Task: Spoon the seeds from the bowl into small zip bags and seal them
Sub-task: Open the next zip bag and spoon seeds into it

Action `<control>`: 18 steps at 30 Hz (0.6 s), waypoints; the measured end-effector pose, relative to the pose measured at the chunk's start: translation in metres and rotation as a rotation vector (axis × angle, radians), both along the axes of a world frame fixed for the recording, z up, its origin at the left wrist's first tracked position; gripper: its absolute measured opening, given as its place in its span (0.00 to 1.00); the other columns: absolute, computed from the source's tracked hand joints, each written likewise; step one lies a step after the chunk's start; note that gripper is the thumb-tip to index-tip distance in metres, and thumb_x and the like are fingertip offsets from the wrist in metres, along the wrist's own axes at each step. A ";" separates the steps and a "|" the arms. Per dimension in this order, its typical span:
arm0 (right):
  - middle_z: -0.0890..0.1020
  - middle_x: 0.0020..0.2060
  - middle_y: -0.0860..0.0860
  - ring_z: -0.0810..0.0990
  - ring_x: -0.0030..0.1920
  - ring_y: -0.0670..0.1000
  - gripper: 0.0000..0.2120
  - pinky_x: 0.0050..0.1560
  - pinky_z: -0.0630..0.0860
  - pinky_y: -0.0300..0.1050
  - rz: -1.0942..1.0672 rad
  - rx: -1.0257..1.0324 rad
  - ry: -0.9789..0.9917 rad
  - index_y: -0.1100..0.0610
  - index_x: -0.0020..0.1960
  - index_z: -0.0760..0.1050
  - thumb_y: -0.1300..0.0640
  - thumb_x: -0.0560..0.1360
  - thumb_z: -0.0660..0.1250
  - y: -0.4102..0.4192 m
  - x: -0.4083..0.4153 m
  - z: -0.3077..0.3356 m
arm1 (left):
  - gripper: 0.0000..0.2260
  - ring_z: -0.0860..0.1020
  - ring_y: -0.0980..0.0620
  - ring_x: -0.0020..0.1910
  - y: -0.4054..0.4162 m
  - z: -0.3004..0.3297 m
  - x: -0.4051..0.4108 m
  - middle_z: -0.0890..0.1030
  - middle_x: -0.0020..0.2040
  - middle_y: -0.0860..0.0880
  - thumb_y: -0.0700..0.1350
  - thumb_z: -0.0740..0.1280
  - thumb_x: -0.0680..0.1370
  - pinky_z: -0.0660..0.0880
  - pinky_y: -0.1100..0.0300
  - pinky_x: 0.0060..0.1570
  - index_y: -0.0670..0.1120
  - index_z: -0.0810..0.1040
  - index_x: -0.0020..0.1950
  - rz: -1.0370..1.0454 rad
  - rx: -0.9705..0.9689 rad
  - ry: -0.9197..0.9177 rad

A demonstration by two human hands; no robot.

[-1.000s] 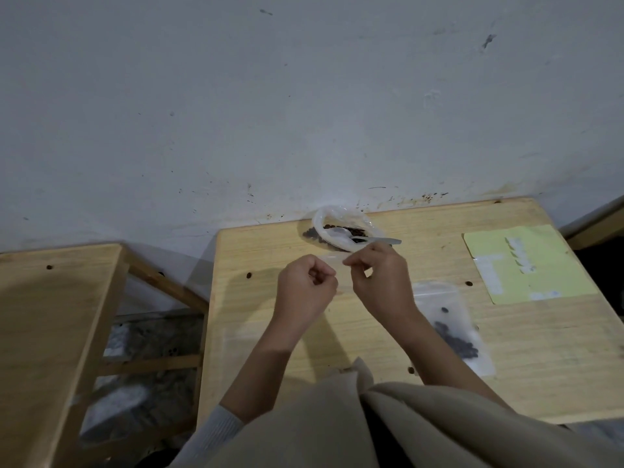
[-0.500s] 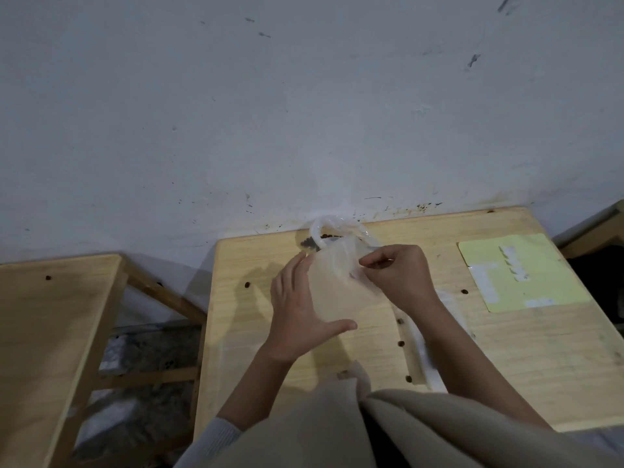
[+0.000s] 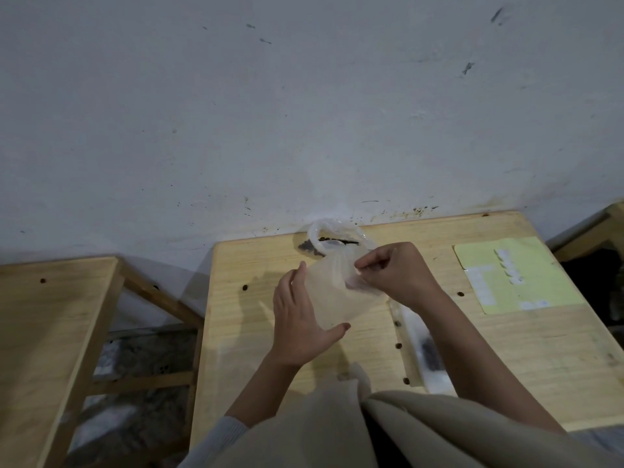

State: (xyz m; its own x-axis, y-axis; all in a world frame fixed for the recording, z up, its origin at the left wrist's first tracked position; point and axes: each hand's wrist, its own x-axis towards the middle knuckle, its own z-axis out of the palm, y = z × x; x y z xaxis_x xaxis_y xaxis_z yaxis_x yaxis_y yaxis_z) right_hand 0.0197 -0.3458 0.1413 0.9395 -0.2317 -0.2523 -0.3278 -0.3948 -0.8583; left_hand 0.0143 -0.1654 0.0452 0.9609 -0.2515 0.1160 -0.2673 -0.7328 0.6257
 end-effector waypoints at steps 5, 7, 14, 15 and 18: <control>0.81 0.37 0.48 0.78 0.36 0.45 0.14 0.31 0.72 0.29 0.075 -0.089 0.106 0.55 0.41 0.80 0.58 0.59 0.81 0.000 0.004 0.005 | 0.52 0.59 0.48 0.68 0.001 -0.004 -0.001 0.58 0.67 0.48 0.62 0.71 0.59 0.61 0.50 0.68 0.51 0.46 0.75 -0.011 0.041 -0.029; 0.79 0.38 0.48 0.78 0.34 0.46 0.18 0.33 0.75 0.37 0.108 -0.100 0.150 0.53 0.40 0.77 0.55 0.57 0.82 0.002 0.005 0.008 | 0.52 0.58 0.47 0.68 0.002 -0.003 0.000 0.58 0.68 0.47 0.61 0.70 0.60 0.59 0.51 0.69 0.51 0.46 0.75 -0.008 0.046 -0.020; 0.77 0.43 0.51 0.78 0.36 0.50 0.19 0.37 0.82 0.49 0.164 -0.062 0.214 0.56 0.43 0.75 0.55 0.59 0.81 -0.002 0.008 0.013 | 0.54 0.47 0.50 0.75 0.007 -0.004 0.001 0.43 0.75 0.52 0.57 0.75 0.62 0.57 0.52 0.70 0.58 0.41 0.76 -0.017 -0.133 0.124; 0.77 0.45 0.51 0.78 0.38 0.50 0.19 0.35 0.82 0.46 0.151 -0.048 0.217 0.57 0.44 0.75 0.56 0.60 0.81 -0.005 0.009 0.013 | 0.54 0.47 0.53 0.75 0.009 -0.003 0.001 0.41 0.75 0.54 0.55 0.77 0.63 0.58 0.55 0.68 0.59 0.43 0.77 -0.020 -0.215 0.197; 0.77 0.49 0.52 0.81 0.43 0.53 0.20 0.34 0.80 0.43 0.093 -0.021 0.229 0.58 0.47 0.77 0.55 0.60 0.81 -0.013 0.009 0.011 | 0.44 0.65 0.55 0.68 0.013 -0.001 0.007 0.54 0.75 0.51 0.44 0.78 0.67 0.65 0.61 0.63 0.55 0.57 0.76 0.113 -0.500 0.402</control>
